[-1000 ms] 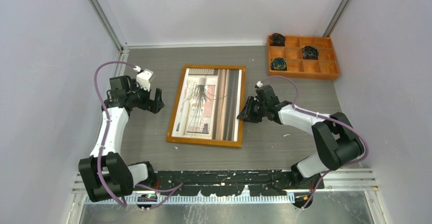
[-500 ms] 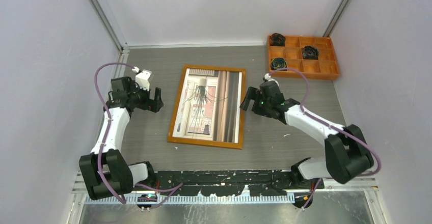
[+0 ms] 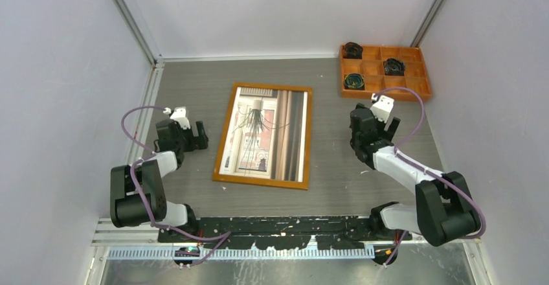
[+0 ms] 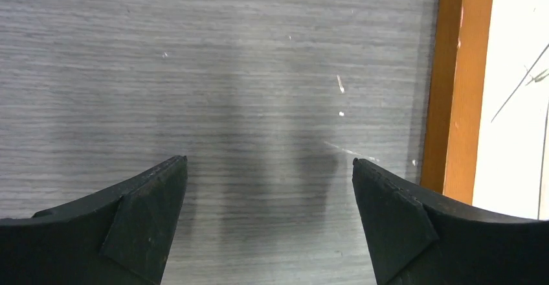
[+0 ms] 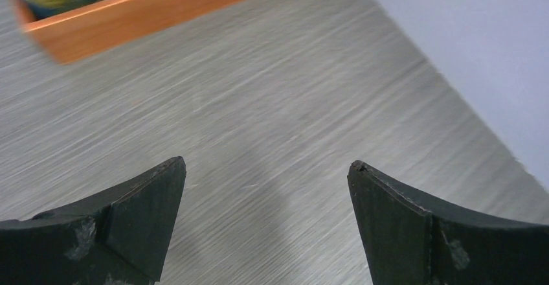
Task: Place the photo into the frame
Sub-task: Reset both arms
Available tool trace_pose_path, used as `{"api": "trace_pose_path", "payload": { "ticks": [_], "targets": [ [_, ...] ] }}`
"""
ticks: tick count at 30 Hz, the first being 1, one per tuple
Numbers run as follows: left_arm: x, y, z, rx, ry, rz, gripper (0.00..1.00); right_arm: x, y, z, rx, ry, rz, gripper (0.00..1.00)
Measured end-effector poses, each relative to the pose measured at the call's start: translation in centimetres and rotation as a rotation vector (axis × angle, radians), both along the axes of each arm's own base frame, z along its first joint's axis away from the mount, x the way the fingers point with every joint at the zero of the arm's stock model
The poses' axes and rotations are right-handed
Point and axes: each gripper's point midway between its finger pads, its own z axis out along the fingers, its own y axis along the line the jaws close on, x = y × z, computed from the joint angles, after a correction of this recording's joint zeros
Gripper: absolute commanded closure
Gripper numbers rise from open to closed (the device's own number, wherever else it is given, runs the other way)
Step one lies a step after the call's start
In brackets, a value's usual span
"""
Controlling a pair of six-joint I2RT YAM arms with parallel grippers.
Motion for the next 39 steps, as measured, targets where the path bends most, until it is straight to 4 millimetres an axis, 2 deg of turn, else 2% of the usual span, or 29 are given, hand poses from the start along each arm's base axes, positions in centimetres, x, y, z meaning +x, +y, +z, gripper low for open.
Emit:
{"api": "trace_pose_path", "payload": {
  "ticks": [2, 5, 9, 14, 16, 20, 23, 26, 31, 39],
  "targets": [
    [0.3, 0.1, 0.0, -0.001, -0.031, 0.010, 0.00, -0.2, -1.8, -0.5, -0.033, 0.000, -0.053, 0.00],
    [1.9, 0.3, 1.4, 0.004, -0.116, 0.021, 0.00, -0.6, -4.5, -1.5, -0.068, -0.018, -0.136, 0.00],
    [3.0, 0.5, 2.8, 0.011, -0.185, 0.028, 0.00, -0.7, -5.7, -3.2, -0.088, -0.052, -0.163, 0.00],
    [2.9, 0.2, 3.8, 0.004, -0.277, 0.028, 0.00, -0.2, -6.1, -5.0, -0.101, -0.072, -0.169, 0.00],
    [2.6, -0.3, 3.7, -0.004, -0.306, 0.018, 0.00, 0.2, -6.0, -4.8, -0.097, -0.089, -0.161, 0.00],
    [2.9, -2.1, 2.0, -0.006, -0.346, -0.038, 0.00, 1.3, -5.3, -3.8, -0.075, -0.153, -0.121, 0.00],
    [2.5, -3.8, 0.1, -0.003, -0.293, -0.096, 0.00, 1.6, -4.5, -3.9, -0.066, -0.168, -0.053, 0.00],
    [3.4, -4.7, 0.9, 0.018, -0.307, -0.118, 0.00, 2.1, -4.1, -4.3, -0.040, -0.162, 0.009, 0.00],
    [4.8, -4.3, 2.3, 0.052, -0.344, -0.100, 0.00, 2.8, -5.5, -5.8, 0.018, -0.144, 0.049, 0.00],
    [4.8, -3.9, 2.2, 0.067, -0.341, -0.086, 0.00, 3.4, -4.2, -6.1, 0.058, -0.142, 0.124, 0.00]
  ]
}}
